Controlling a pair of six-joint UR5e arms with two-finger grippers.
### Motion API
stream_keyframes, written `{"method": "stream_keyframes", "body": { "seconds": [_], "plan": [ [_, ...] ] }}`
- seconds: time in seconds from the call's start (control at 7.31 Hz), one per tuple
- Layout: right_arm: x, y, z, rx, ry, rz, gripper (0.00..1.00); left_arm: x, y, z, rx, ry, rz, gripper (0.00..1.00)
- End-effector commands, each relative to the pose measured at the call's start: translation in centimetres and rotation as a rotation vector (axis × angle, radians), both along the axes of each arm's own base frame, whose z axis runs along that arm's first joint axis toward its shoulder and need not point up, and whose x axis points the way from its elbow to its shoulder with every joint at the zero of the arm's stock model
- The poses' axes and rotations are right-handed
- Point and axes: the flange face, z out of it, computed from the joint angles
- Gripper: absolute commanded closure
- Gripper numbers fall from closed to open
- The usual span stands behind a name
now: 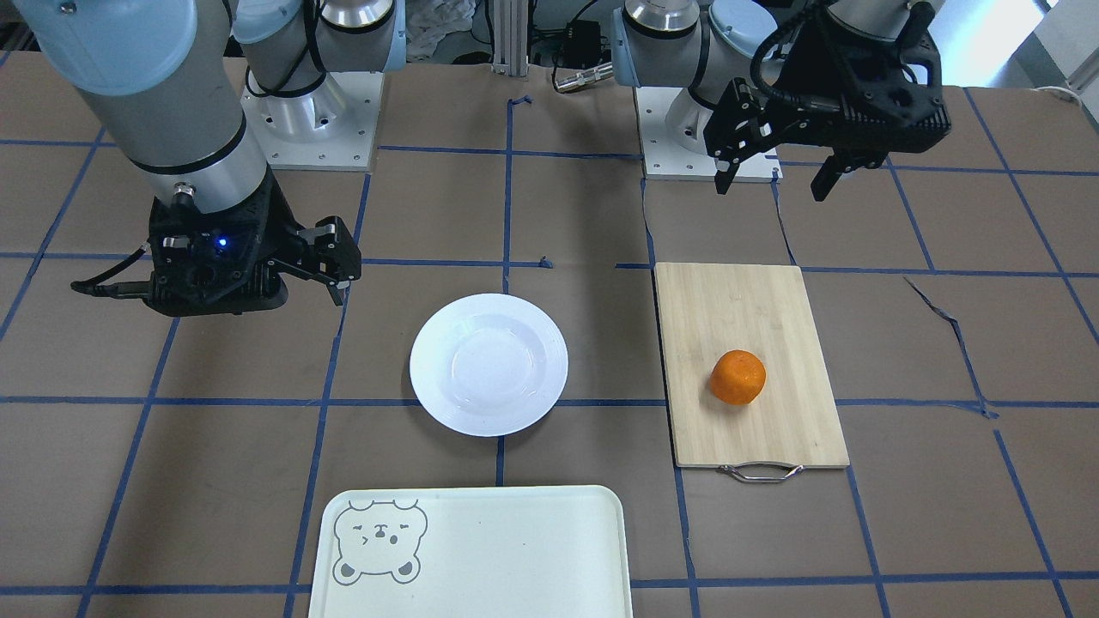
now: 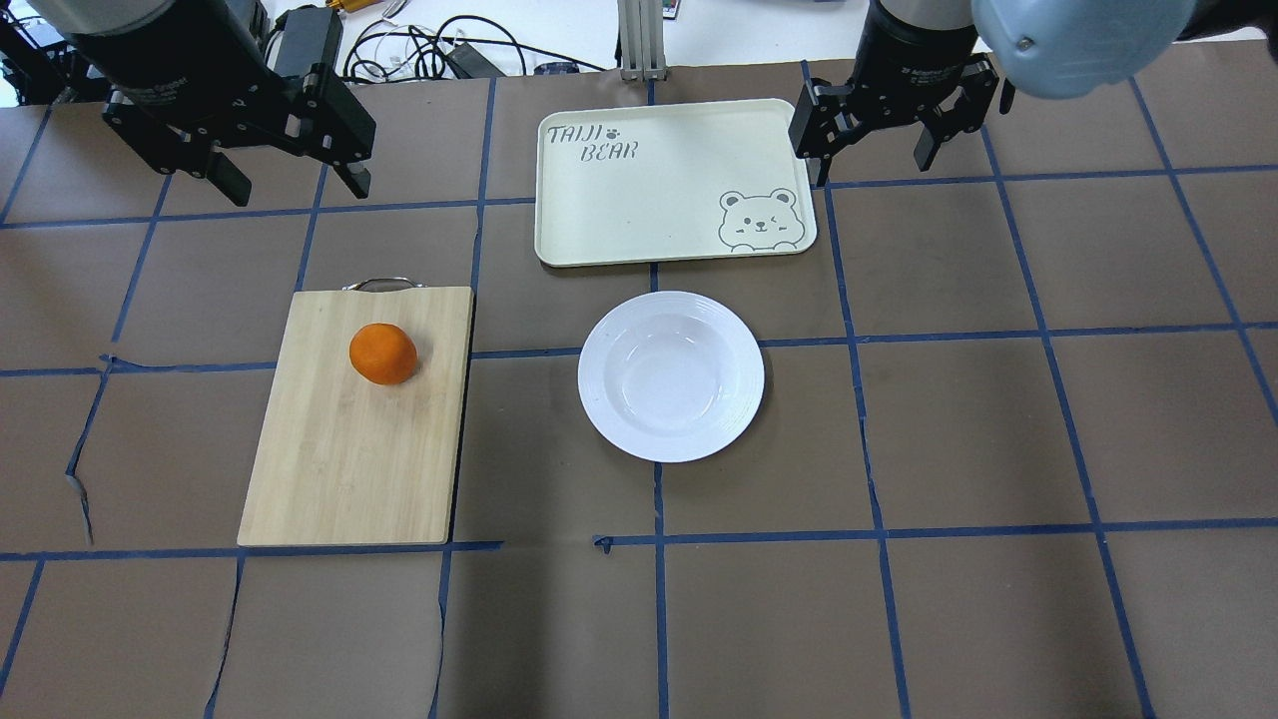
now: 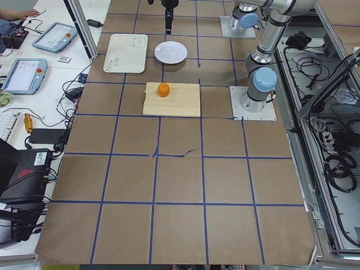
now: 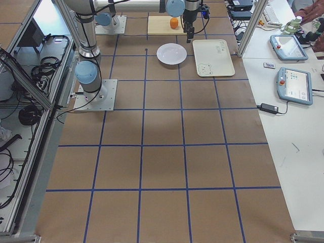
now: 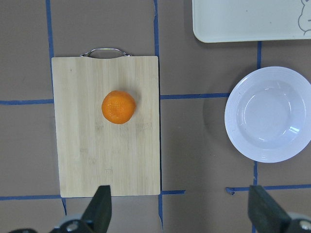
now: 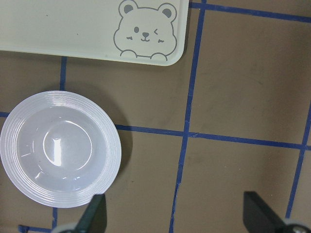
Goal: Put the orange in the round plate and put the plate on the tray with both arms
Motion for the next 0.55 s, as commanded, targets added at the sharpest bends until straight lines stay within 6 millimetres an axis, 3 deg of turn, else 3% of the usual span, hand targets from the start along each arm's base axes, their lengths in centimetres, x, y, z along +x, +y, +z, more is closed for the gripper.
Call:
{"method": "stream_keyframes", "body": {
  "seconds": [0.0, 0.41],
  "plan": [
    [0.2, 0.0, -0.2, 0.005, -0.001, 0.002, 0.00, 0.9, -1.3, -2.2, 0.041, 0.006, 0.020, 0.00],
    [0.2, -0.1, -0.4, 0.005, 0.001, -0.001, 0.00, 1.0, 0.3, -5.0, 0.080, 0.010, 0.011, 0.00]
  ]
}}
